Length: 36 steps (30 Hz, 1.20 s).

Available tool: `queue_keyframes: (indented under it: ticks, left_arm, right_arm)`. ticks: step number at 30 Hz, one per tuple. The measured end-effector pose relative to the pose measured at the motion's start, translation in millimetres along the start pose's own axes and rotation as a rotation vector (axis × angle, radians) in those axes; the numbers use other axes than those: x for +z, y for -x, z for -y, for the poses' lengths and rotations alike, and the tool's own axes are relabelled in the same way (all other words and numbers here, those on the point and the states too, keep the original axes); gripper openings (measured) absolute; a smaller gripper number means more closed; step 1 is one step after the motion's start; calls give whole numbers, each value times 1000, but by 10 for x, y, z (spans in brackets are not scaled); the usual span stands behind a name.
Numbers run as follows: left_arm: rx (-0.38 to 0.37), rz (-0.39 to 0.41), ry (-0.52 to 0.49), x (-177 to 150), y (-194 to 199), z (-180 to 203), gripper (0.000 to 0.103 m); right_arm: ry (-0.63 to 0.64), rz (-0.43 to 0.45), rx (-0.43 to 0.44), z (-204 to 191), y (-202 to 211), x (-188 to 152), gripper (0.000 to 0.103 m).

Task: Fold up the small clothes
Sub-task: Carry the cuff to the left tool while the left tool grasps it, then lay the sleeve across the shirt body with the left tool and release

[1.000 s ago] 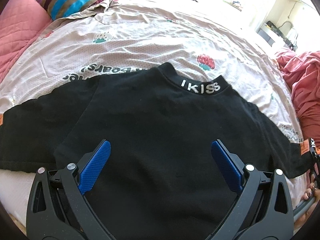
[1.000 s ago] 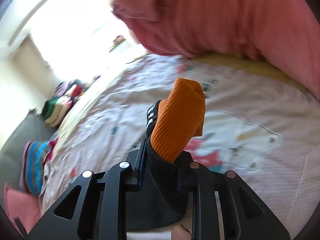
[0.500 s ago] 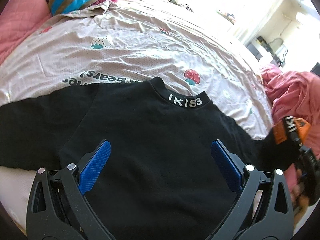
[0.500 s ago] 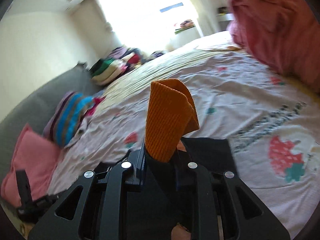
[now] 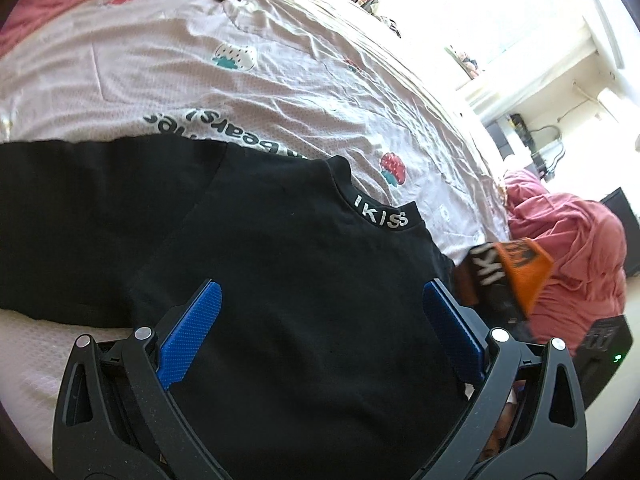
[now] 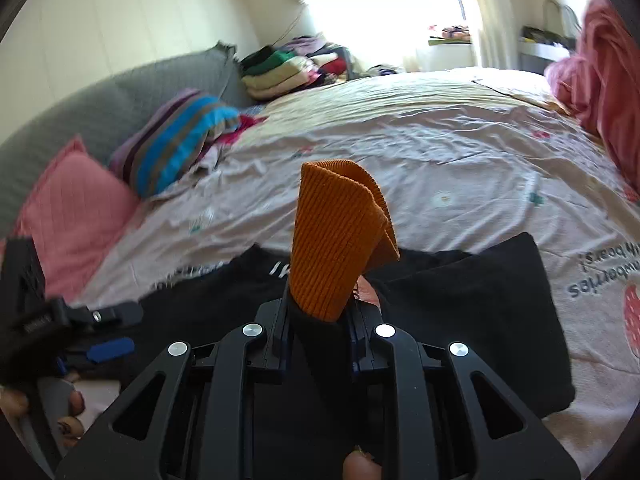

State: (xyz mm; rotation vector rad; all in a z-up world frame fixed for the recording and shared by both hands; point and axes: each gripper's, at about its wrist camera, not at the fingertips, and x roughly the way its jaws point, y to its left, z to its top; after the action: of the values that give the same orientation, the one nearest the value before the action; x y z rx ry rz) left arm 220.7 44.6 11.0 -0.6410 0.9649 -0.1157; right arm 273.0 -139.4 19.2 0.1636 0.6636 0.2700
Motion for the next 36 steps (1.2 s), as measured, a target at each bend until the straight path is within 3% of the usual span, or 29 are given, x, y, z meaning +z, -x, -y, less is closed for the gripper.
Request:
queue_keyframes:
  ticks: [7,10,14,16,19,23,27,30,32,34,36]
  left_arm:
    - [-100,-38,69,-28,-87,-182,95]
    - [-129,-42,96,-47,-120,-251,94]
    - [-179,-59,132,-74,-172,-336,93]
    - [-189,-62,148,-90,-197,-362,93]
    - [-211,-73,148,-112,-232,-347,92]
    - [-216,-93,127,-156,-295,-286,89]
    - [-221,-116,141,-200,-411,-247,67]
    - [-187,-138,102,-252,-544,-134,59]
    - [-155,-144,61,-281,-622,-49,44]
    - [-137,-147,31,-290,-659,1,17]
    - [-122,-139,-20,-280,-644,69,17]
  right_arm:
    - [98,-71,8,-370,-358,-202,22]
    - [140,-99,33,-499,-457,-304,28]
    - [163,-118,97,-596,-440,-405,47]
    - [182,-128,125,-638,-389,-460,47]
    - [150,-154,175,-594,-266,-513,56]
    - [115,-147,176,-454,-71,-545,58]
    - [60,-125,147,-247,126,-543,58]
    - [17,-117,131,-105,208,-517,58]
    - [4,-104,107,-32,261,-504,58]
    - [-7,-98,99,29,304,-501,58]
    - [-9,-98,102,70,339,-503,58]
